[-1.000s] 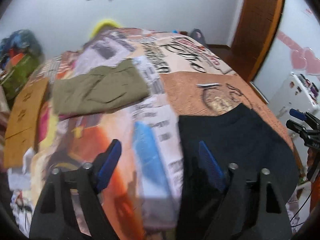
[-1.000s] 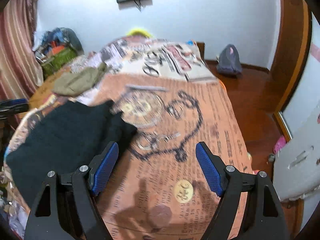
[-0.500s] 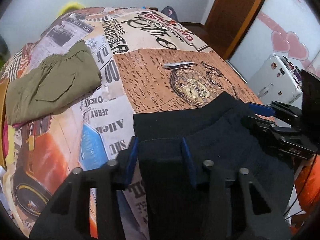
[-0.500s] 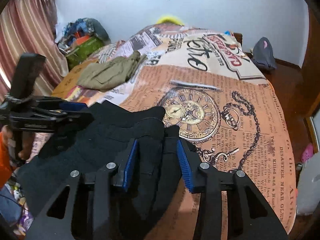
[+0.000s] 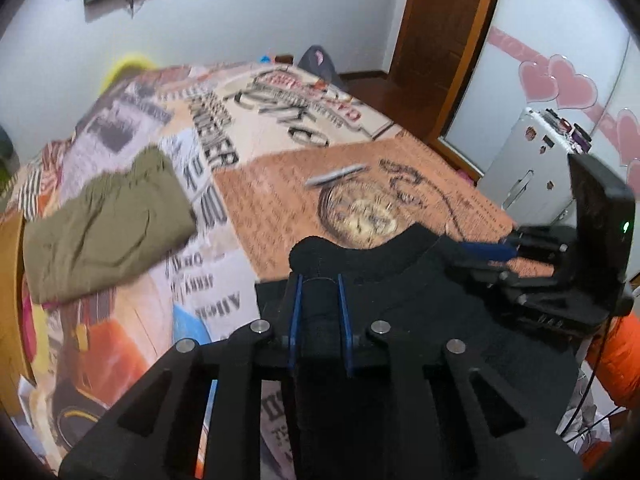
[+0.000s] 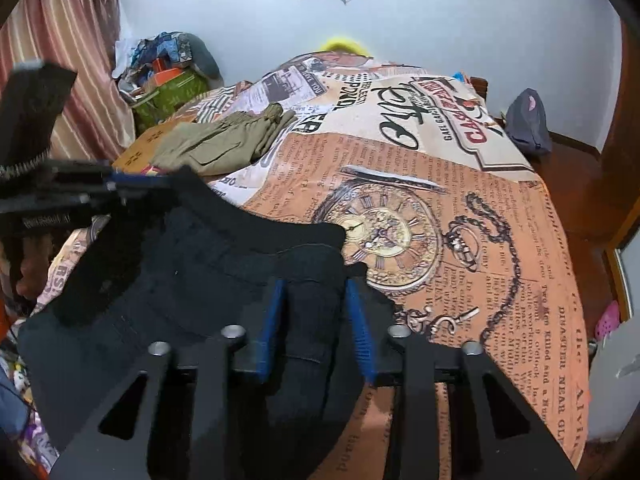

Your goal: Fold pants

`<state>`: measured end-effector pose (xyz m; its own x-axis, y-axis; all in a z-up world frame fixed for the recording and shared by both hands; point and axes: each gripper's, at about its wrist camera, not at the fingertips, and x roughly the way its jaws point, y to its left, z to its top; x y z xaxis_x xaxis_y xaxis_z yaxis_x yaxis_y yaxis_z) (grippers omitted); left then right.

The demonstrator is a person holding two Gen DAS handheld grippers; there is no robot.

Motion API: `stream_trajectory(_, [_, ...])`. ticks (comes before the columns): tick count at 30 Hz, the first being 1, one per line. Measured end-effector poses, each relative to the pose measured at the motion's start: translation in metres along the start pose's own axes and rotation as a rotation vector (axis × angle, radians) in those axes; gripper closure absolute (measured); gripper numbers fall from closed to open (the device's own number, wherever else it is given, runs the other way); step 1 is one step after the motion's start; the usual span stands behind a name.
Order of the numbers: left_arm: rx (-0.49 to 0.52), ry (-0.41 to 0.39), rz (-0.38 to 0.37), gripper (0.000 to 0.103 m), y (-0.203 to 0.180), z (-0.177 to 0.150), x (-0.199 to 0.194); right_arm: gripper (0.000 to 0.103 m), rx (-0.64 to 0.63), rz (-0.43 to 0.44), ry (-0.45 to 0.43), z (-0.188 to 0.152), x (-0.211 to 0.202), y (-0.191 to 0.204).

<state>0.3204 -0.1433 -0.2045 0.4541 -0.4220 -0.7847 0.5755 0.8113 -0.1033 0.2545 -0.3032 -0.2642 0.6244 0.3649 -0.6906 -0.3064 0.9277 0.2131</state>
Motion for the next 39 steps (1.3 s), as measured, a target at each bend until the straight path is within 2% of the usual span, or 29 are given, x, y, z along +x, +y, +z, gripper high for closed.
stream_trajectory(4, [0.019, -0.015, 0.032, 0.087, -0.003, 0.011, 0.003, 0.091, 0.007, -0.004, -0.045, 0.001, -0.008, 0.0])
stream_trajectory(7, [0.012, 0.02, 0.059, 0.087, 0.003, 0.012, 0.02, 0.091, 0.011, -0.029, -0.075, 0.003, -0.014, -0.002])
stream_trajectory(10, [0.007, 0.073, 0.071, 0.085, 0.007, 0.007, 0.041, 0.091, 0.032, -0.035, -0.06, 0.003, -0.009, -0.008])
stream_trajectory(14, [0.0, 0.109, 0.101, 0.072, 0.01, 0.004, 0.048, 0.087, 0.011, -0.079, -0.017, -0.002, 0.001, -0.005])
stream_trajectory(17, [0.003, 0.094, 0.135, 0.071, 0.013, 0.008, 0.03, 0.083, 0.02, -0.094, -0.01, -0.002, -0.009, -0.005])
stream_trajectory(19, [0.024, 0.059, 0.146, 0.07, 0.012, 0.009, 0.008, 0.083, 0.029, -0.066, -0.01, 0.0, -0.022, -0.005])
stream_trajectory(22, [0.024, 0.015, 0.122, 0.07, 0.009, 0.007, -0.027, 0.082, 0.004, -0.054, -0.04, 0.002, -0.046, 0.005])
stream_trajectory(25, [0.015, 0.004, 0.089, 0.068, 0.001, -0.008, -0.053, 0.08, -0.035, -0.032, -0.061, -0.002, -0.066, 0.023])
stream_trajectory(28, [0.015, 0.028, 0.066, 0.068, -0.011, -0.033, -0.062, 0.074, -0.053, 0.009, -0.061, -0.012, -0.076, 0.042])
stream_trajectory(33, [0.041, 0.132, 0.099, 0.067, -0.023, -0.083, -0.046, 0.073, -0.092, 0.057, 0.026, -0.043, -0.065, 0.073])
stream_trajectory(34, [0.041, 0.146, 0.11, 0.064, -0.021, -0.092, -0.043, 0.073, -0.1, 0.046, 0.041, -0.047, -0.062, 0.076])
stream_trajectory(36, [0.028, 0.139, 0.13, 0.048, -0.016, -0.11, -0.046, 0.073, -0.12, 0.021, 0.067, -0.059, -0.054, 0.079])
stream_trajectory(39, [-0.018, 0.119, 0.141, 0.045, -0.006, -0.126, -0.059, 0.073, -0.106, 0.004, 0.061, -0.069, -0.056, 0.077])
